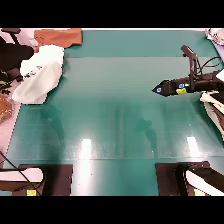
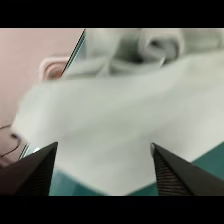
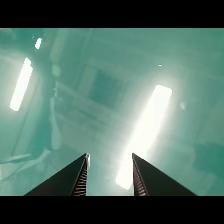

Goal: Fold the shirts.

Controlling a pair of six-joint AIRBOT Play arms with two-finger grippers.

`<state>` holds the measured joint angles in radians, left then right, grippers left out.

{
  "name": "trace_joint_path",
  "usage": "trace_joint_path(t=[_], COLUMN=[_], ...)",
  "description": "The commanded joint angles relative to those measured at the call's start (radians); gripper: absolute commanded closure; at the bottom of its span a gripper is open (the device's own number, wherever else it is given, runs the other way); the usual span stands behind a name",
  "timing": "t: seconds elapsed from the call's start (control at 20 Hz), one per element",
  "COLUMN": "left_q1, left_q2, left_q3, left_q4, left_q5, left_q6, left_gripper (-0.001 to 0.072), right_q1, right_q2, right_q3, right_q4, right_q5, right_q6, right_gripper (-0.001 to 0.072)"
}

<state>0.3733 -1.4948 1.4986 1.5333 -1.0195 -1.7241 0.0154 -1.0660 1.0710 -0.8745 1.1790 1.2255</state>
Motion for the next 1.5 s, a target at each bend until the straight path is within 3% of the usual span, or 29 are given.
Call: trace_joint_path(t=[0.0, 0.15, 0.4, 0.5, 0.55, 0.65, 0.7, 0.85, 0.95, 1.2, 1.3, 1.45], left_q1=[0.019, 0.019, 0.019, 0.019, 0.019, 0.019, 0.019, 0.019, 0.019, -0.012, -0.109, -0.383], left_q2=[-0.094, -0.160, -0.234, -0.263, -0.279, -0.281, -0.271, -0.171, -0.041, 0.285, 0.357, 0.367], left_q3=[0.086, 0.105, 0.105, 0.104, 0.105, 0.105, 0.116, 0.193, 0.218, 0.220, 0.221, 0.223], left_q4=[-0.077, -0.168, -0.181, -0.211, -0.215, -0.228, -0.233, -0.248, -0.301, -0.595, -0.697, -0.777], left_q5=[0.095, 0.099, 0.233, 0.216, 0.188, 0.140, 0.116, 0.075, 0.079, -0.028, 0.017, 0.191], left_q6=[0.025, 0.091, 0.091, 0.091, 0.091, 0.132, 0.180, 0.188, 0.130, 0.135, 0.135, 0.121], left_gripper=[0.0003, 0.0004, 0.0006, 0.0006, 0.0066, 0.0544, 0.0679, 0.0678, 0.0678, 0.0678, 0.0678, 0.0678], right_q1=[0.016, 0.016, 0.016, 0.016, 0.016, 0.016, 0.016, 0.016, 0.016, 0.016, 0.016, 0.013], right_q2=[-0.010, -0.006, -0.006, -0.006, -0.006, 0.008, 0.023, 0.060, 0.069, 0.070, 0.076, 0.119], right_q3=[-0.015, -0.015, -0.015, -0.015, -0.015, -0.015, -0.015, -0.015, -0.015, -0.014, -0.012, -0.012], right_q4=[0.010, 0.010, 0.011, 0.014, 0.020, 0.018, 0.017, 0.007, 0.010, 0.013, 0.022, 0.016], right_q5=[0.009, 0.011, 0.077, 0.086, 0.085, 0.083, 0.072, 0.019, -0.009, -0.085, -0.132, -0.265], right_q6=[-0.013, -0.013, -0.006, 0.012, 0.018, 0.031, 0.031, 0.031, 0.032, 0.059, 0.061, 0.069], right_gripper=[0.0375, 0.0375, 0.0375, 0.0376, 0.0376, 0.0387, 0.0406, 0.0406, 0.0406, 0.0406, 0.0406, 0.0406])
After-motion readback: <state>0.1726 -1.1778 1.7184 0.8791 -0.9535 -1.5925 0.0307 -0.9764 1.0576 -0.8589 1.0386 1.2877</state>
